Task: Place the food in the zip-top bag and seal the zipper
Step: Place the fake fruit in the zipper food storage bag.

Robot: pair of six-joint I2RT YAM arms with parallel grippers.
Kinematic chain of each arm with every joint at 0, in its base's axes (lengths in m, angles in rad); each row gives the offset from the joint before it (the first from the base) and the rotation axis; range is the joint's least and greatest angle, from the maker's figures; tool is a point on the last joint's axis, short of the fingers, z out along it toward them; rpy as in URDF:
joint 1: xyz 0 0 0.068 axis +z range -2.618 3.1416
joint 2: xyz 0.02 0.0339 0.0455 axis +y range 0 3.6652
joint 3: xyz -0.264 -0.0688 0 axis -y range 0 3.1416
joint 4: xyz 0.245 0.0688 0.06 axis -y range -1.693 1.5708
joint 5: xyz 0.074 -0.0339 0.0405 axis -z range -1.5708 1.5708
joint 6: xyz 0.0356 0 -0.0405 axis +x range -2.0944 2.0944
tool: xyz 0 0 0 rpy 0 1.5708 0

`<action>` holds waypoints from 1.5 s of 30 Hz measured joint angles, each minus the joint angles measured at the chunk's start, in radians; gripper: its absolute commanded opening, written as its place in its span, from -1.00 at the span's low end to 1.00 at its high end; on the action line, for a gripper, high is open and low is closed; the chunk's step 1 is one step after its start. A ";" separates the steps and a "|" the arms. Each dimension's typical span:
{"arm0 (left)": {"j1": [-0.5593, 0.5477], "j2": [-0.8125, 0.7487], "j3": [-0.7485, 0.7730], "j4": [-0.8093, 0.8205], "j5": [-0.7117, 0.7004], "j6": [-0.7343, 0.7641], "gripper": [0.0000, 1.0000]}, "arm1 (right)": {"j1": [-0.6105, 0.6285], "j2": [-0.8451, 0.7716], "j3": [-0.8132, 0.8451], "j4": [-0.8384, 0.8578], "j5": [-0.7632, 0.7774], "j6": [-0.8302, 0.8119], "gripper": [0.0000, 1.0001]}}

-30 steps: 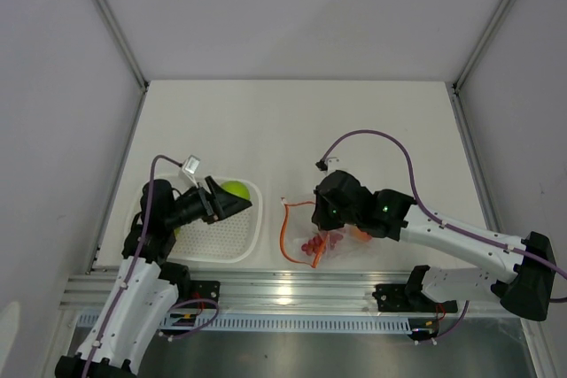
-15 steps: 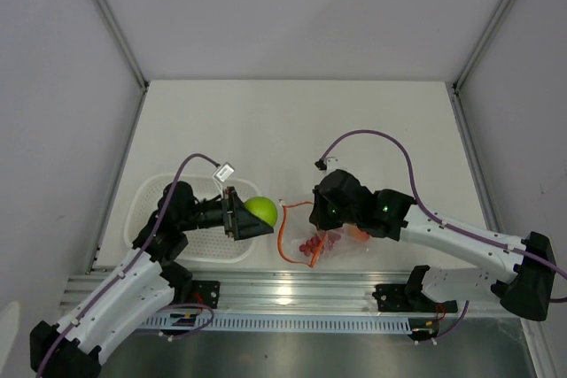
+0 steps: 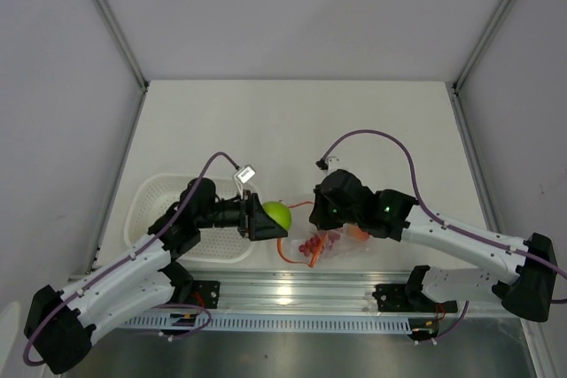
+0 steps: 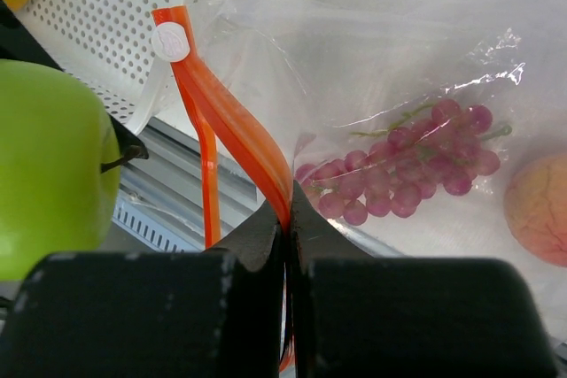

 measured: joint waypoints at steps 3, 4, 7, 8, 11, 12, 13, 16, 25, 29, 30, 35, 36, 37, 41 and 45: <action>-0.026 0.049 0.026 -0.011 -0.018 0.010 -0.54 | 0.000 -0.006 0.000 0.000 0.000 0.006 -1.00; -0.036 0.068 0.035 -0.013 -0.019 0.011 -0.51 | 0.000 -0.008 0.000 0.000 0.000 0.007 -1.00; -0.065 0.116 0.052 -0.014 -0.027 0.012 -0.49 | 0.000 -0.011 0.000 0.000 0.000 0.012 -1.00; -0.072 0.129 0.054 -0.014 -0.031 0.012 -0.47 | 0.000 -0.011 0.000 0.000 0.000 0.013 -1.00; -0.085 0.156 0.056 -0.023 -0.055 0.012 -0.40 | 0.000 -0.011 0.000 0.000 0.000 0.014 -1.00; -0.087 0.162 0.056 -0.026 -0.064 0.012 -0.35 | 0.000 -0.012 0.000 0.000 0.000 0.014 -1.00; -0.089 0.167 0.056 -0.030 -0.072 0.012 -0.31 | 0.000 -0.012 0.000 0.000 0.000 0.014 -1.00; -0.093 0.179 0.056 -0.037 -0.084 0.012 -0.18 | 0.000 -0.015 0.000 -0.001 0.000 0.014 -1.00; -0.110 0.217 0.063 -0.040 -0.098 0.010 0.18 | 0.000 -0.018 -0.002 0.000 0.000 0.014 -1.00; -0.115 0.231 0.071 -0.040 -0.098 0.010 0.37 | 0.000 -0.018 -0.002 -0.001 0.000 0.014 -1.00; -0.115 0.231 0.071 -0.039 -0.098 0.010 0.60 | 0.000 -0.018 -0.002 -0.001 0.000 0.014 -1.00; -0.117 0.231 0.071 -0.032 -0.097 0.008 0.99 | -0.001 -0.019 -0.002 -0.001 0.000 0.014 -1.00; -0.118 0.231 0.071 -0.031 -0.097 0.007 0.99 | -0.001 -0.020 -0.002 -0.001 0.000 0.014 -1.00; -0.118 0.231 0.071 -0.029 -0.097 0.008 0.99 | -0.002 -0.021 -0.002 -0.001 0.000 0.014 -1.00; -0.119 0.231 0.071 -0.019 -0.097 0.008 0.99 | -0.002 -0.026 -0.002 -0.001 0.000 0.014 -1.00; -0.119 0.231 0.071 -0.019 -0.097 0.009 0.99 | -0.002 -0.027 -0.002 -0.001 0.000 0.014 -1.00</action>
